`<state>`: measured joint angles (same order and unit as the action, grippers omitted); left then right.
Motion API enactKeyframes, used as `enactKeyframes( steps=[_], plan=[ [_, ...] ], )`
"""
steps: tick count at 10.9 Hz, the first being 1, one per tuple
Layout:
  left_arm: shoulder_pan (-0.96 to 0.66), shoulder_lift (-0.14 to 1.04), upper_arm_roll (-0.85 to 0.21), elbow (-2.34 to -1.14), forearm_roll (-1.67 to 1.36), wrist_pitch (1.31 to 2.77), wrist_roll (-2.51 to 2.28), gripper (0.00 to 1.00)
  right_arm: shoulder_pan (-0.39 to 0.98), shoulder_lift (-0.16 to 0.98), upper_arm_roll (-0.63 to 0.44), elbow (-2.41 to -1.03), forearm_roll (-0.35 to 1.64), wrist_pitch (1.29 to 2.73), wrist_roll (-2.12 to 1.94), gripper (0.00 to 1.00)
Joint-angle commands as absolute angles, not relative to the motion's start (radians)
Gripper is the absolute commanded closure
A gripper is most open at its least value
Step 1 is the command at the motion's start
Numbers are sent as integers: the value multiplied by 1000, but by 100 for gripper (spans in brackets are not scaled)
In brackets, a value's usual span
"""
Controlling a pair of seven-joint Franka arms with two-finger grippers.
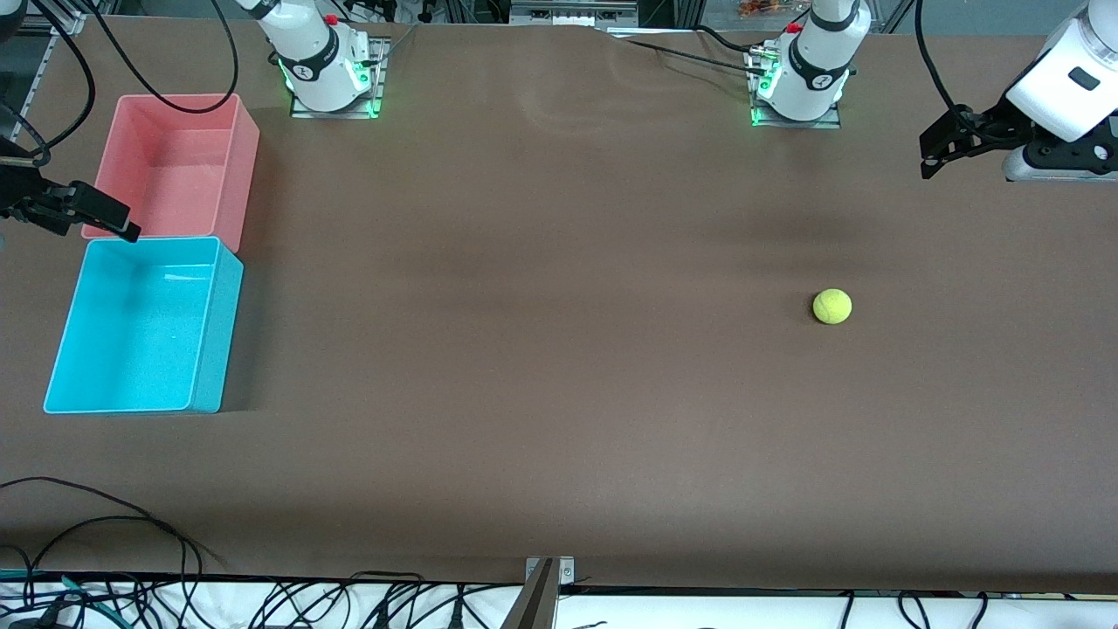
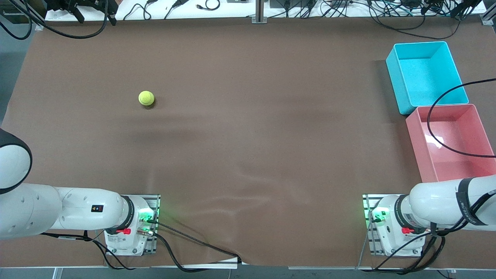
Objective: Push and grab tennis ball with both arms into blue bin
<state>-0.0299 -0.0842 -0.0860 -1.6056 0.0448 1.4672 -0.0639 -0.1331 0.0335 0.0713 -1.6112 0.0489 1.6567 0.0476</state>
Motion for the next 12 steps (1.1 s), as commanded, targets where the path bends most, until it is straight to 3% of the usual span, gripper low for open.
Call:
enactKeyframes(
  steps=[1,12],
  plan=[
    [-31,-66,-87,-1577,38,1460,-67,0,-140,28,78,-1612,35,1644,52,0],
    [8,-58,-81,-1582,37,1405,-58,0,-140,28,78,-1614,35,1637,54,0]
  ],
)
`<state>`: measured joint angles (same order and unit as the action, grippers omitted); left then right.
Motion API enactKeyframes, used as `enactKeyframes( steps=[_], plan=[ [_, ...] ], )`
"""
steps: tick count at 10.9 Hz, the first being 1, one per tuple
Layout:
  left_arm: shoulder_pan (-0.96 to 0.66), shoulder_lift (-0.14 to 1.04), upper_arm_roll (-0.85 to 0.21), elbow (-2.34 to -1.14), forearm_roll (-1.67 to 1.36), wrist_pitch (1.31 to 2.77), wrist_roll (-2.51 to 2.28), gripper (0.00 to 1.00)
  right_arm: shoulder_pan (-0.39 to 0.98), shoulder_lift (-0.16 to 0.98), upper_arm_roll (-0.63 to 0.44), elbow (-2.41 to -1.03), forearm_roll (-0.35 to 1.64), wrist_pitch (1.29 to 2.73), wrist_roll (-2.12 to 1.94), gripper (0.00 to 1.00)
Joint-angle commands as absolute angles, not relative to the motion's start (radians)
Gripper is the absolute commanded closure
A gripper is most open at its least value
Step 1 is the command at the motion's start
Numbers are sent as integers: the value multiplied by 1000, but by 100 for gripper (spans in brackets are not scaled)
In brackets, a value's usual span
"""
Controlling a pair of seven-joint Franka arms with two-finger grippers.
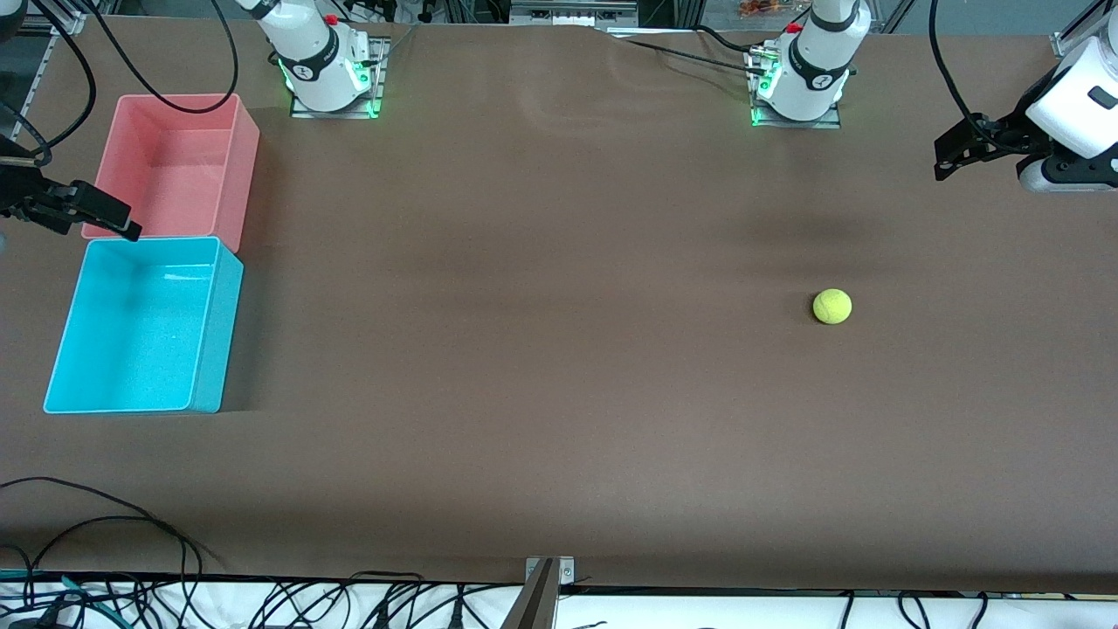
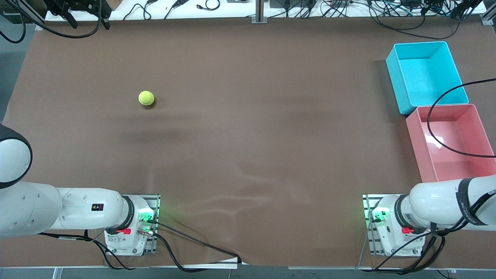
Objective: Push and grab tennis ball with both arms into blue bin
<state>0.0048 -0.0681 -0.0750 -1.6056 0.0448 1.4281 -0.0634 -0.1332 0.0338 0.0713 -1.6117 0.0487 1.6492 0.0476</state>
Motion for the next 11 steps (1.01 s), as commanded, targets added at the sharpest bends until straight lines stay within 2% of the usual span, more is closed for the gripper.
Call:
enactKeyframes(
  steps=[1,11],
  plan=[
    [6,-58,-81,-1582,37,1405,-58,0,-140,28,78,-1614,35,1637,54,0],
    [2,-58,-83,-1582,37,1405,-58,0,-141,34,77,-1612,22,1638,48,0]
  ],
)
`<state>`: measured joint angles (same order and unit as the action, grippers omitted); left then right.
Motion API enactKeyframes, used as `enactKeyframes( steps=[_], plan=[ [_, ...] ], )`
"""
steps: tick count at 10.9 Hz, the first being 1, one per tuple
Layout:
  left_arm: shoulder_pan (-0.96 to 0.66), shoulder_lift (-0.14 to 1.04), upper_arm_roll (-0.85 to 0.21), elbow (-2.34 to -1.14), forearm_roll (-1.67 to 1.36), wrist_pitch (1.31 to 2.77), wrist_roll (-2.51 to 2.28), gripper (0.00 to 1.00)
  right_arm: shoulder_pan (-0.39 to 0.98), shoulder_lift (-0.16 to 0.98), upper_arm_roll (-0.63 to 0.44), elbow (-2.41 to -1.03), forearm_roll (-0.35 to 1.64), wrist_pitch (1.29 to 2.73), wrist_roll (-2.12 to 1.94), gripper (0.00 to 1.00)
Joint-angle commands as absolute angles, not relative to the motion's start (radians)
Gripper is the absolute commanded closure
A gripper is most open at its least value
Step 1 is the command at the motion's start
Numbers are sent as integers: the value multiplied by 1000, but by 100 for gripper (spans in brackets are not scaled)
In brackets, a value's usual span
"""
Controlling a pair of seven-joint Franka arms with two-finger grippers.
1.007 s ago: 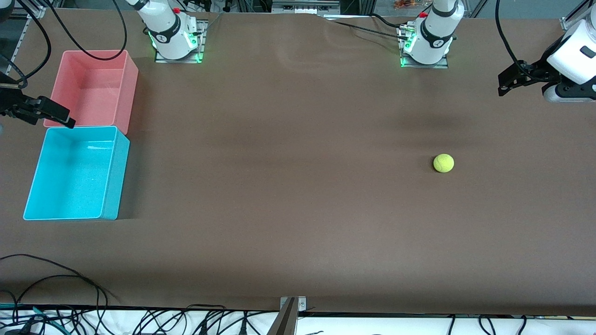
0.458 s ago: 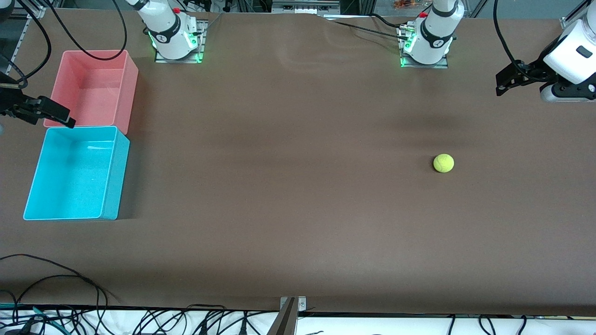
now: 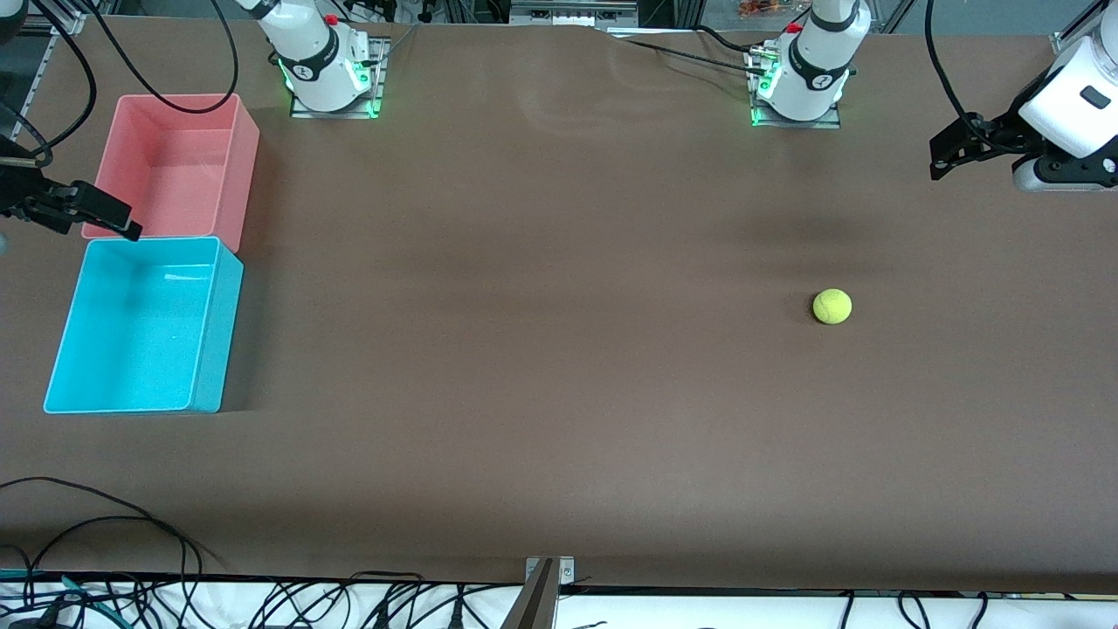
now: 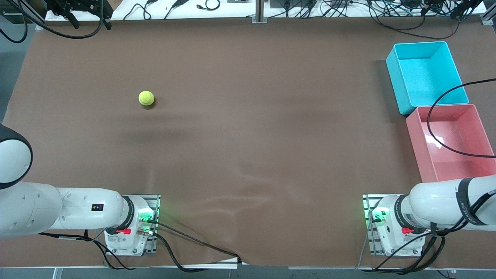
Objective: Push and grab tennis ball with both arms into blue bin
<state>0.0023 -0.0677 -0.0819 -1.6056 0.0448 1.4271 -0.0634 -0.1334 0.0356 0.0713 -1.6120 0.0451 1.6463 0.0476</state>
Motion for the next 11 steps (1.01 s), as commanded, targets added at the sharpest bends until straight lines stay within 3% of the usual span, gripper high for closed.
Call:
enactKeyframes(
  steps=[1,11],
  plan=[
    [2,-58,-83,-1582,37,1404,-60,0,-141,34,77,-1612,5,1640,48,0],
    [5,-58,-86,-1586,35,1408,-54,0,-129,31,81,-1612,-32,1640,55,0]
  ],
)
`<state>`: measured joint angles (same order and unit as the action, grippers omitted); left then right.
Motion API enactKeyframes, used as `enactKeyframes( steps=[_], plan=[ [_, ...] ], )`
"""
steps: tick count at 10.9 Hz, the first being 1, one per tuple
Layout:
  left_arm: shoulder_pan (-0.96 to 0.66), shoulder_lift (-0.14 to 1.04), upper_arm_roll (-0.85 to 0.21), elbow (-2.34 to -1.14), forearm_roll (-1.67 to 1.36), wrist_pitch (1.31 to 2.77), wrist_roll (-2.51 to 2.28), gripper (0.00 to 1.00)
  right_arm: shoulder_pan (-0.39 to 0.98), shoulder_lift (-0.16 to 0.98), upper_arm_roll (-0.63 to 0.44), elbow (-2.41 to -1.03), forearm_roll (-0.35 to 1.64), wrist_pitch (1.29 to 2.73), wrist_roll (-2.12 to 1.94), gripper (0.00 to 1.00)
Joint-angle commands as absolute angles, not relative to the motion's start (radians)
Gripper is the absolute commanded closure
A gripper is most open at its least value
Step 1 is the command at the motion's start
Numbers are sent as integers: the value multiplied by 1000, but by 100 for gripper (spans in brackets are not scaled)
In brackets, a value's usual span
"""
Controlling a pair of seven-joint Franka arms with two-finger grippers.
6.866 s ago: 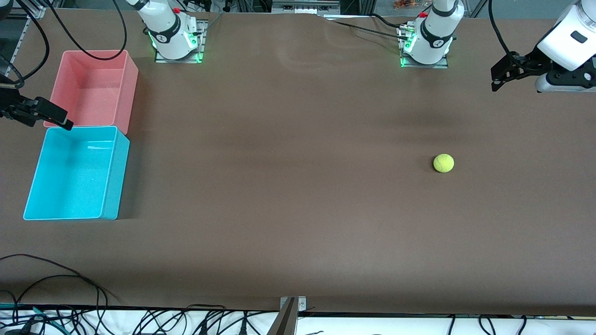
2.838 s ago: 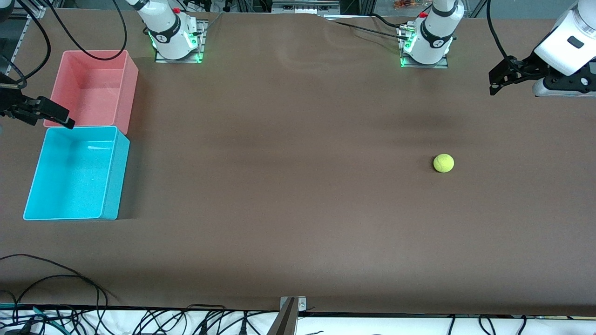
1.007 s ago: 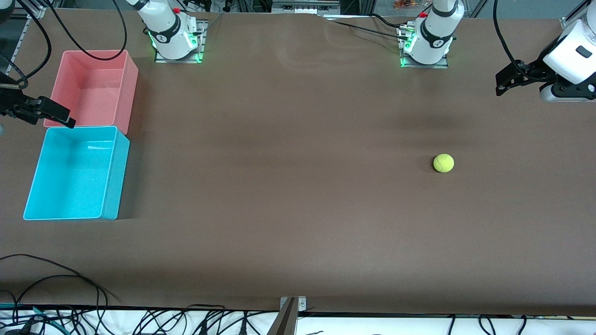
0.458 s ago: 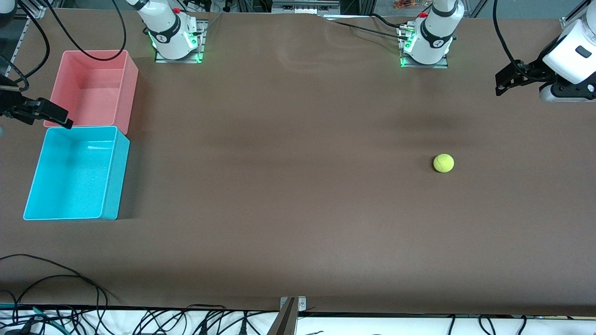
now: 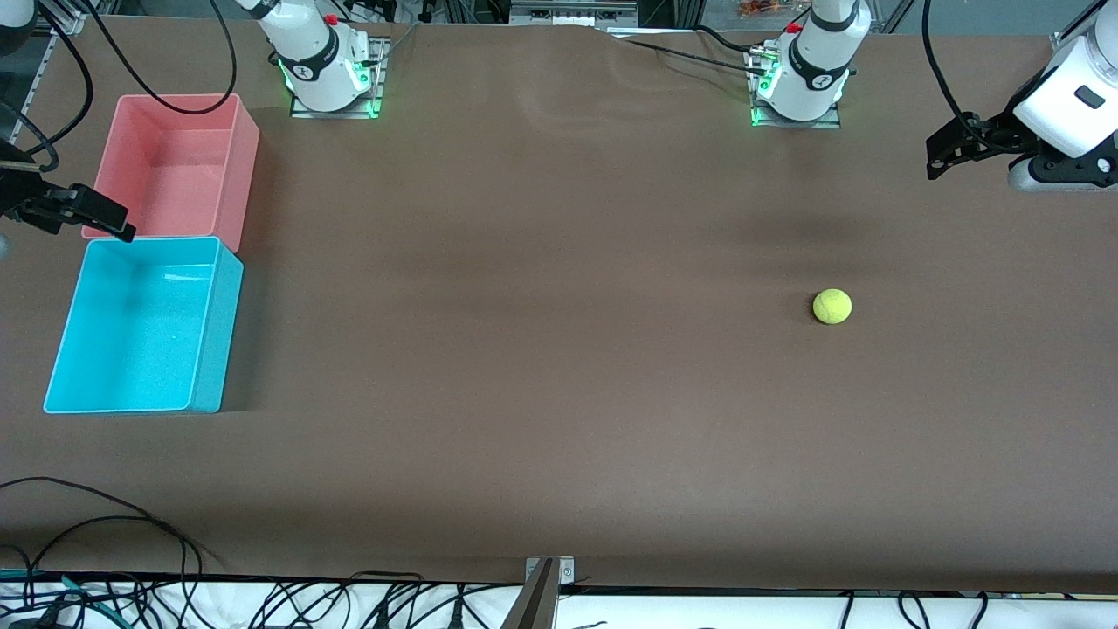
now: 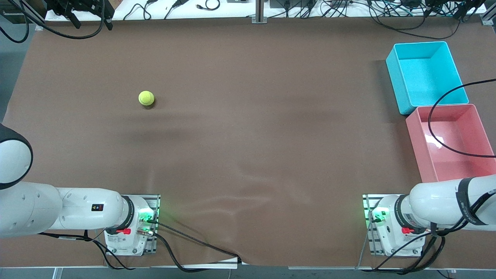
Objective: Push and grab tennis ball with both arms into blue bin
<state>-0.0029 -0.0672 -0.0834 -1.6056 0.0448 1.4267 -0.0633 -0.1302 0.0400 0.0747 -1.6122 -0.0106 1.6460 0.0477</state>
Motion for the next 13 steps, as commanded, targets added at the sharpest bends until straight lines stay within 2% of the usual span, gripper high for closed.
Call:
enactKeyframes(
  steps=[1,6,9,13],
  plan=[
    [5,-54,-86,-1594,35,1420,-54,0,-130,29,80,-1612,-32,1638,54,0],
    [14,-49,-84,-1692,37,1469,-55,0,-123,32,81,-1612,-34,1644,57,0],
    [23,-43,-83,-1834,40,1630,-52,0,-124,35,81,-1614,-48,1649,58,0],
    [31,-43,-83,-1867,38,1673,-49,0,-123,43,81,-1612,-48,1651,58,0]
  ],
)
